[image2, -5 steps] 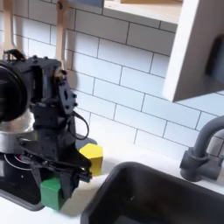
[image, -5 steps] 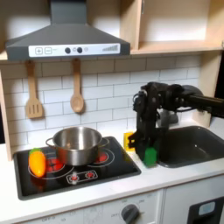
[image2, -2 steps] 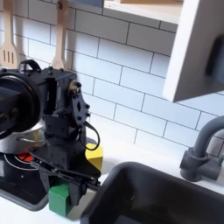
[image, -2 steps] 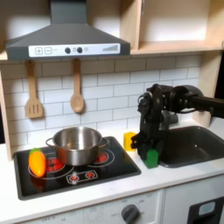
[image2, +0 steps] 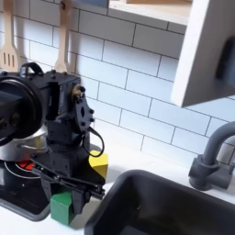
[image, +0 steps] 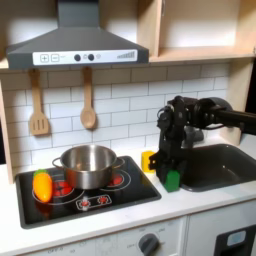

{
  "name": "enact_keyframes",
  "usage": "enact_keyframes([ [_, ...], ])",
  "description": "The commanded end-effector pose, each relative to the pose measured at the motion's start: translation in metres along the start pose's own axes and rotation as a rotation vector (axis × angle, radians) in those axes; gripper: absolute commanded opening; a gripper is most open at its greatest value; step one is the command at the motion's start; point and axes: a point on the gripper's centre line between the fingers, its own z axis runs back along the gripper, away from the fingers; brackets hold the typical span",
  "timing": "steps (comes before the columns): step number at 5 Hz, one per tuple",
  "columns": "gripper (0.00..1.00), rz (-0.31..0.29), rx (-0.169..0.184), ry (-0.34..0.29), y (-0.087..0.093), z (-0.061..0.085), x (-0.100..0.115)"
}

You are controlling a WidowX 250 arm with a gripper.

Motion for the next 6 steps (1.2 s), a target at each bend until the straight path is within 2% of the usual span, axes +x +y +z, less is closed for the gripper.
enact_keyframes([
  [1,0.00,0.011,0.001,-0.003,0.0034,0.0012,0.0017],
  [3,0.00,0.001,-0.002,0.022,0.0001,-0.0039,-0.0043],
  [5,0.00,0.017,0.006,0.018,0.0059,-0.0082,-0.0010],
  [6,0.67,0.014,-0.005,0.023,0.0051,-0.0077,-0.0006],
])
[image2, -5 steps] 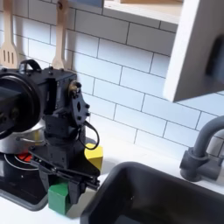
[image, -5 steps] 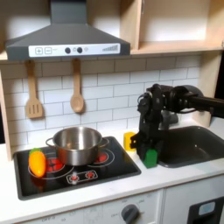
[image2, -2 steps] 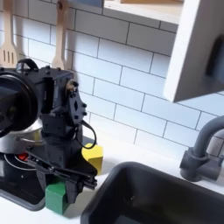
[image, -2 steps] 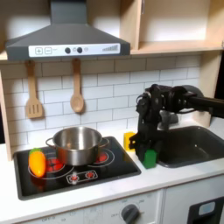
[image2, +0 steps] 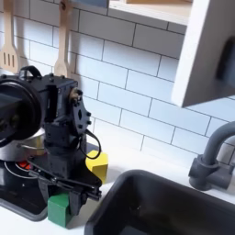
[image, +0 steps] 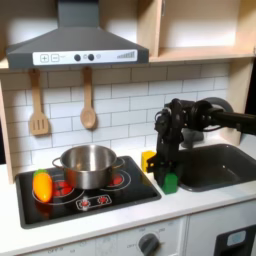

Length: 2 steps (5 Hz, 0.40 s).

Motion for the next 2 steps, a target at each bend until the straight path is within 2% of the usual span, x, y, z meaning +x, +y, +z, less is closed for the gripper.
enact_keyframes([
  [1,1.00,-0.011,-0.015,-0.003,-0.0002,-0.0001,-0.0007],
  [2,1.00,-0.016,-0.021,-0.012,-0.0022,0.0039,-0.0002],
])
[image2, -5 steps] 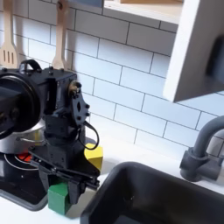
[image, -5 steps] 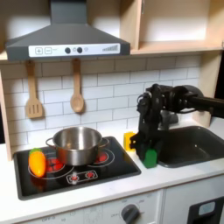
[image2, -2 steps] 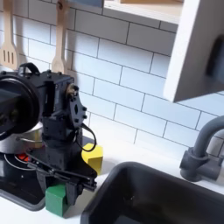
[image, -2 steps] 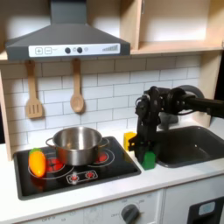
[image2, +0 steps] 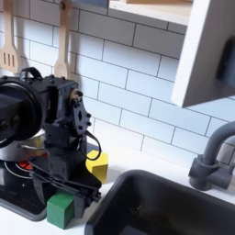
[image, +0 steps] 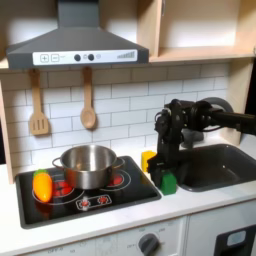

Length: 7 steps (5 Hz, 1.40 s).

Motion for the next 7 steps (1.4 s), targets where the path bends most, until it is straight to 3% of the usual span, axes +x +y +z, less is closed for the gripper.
enact_keyframes([
  [1,1.00,0.018,-0.002,-0.002,0.004,0.001,-0.001],
  [3,1.00,0.049,-0.006,0.002,0.011,0.005,0.000],
  [4,1.00,0.063,-0.028,0.018,0.014,0.007,-0.003],
  [7,1.00,0.048,-0.084,-0.024,0.002,0.041,0.002],
])
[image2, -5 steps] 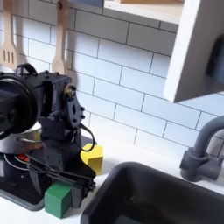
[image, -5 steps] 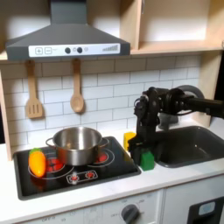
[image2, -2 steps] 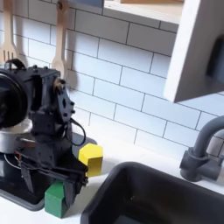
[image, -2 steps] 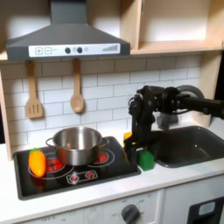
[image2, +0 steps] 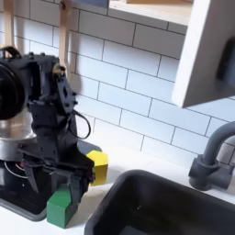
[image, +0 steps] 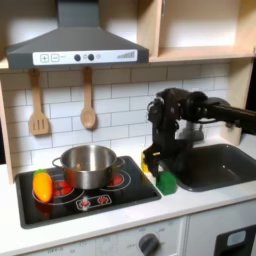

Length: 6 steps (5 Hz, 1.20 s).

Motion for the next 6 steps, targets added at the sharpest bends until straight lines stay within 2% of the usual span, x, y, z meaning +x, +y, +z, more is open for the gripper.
enact_keyframes([
  [1,1.00,-0.013,-0.009,-0.006,-0.006,0.023,-0.009],
  [2,1.00,0.004,-0.024,0.012,-0.009,0.038,-0.038],
  [3,1.00,-0.038,-0.006,0.003,-0.015,0.051,-0.060],
  [5,1.00,-0.065,0.010,0.017,-0.015,0.058,-0.108],
  [6,1.00,-0.057,0.002,-0.004,-0.018,0.063,-0.126],
])
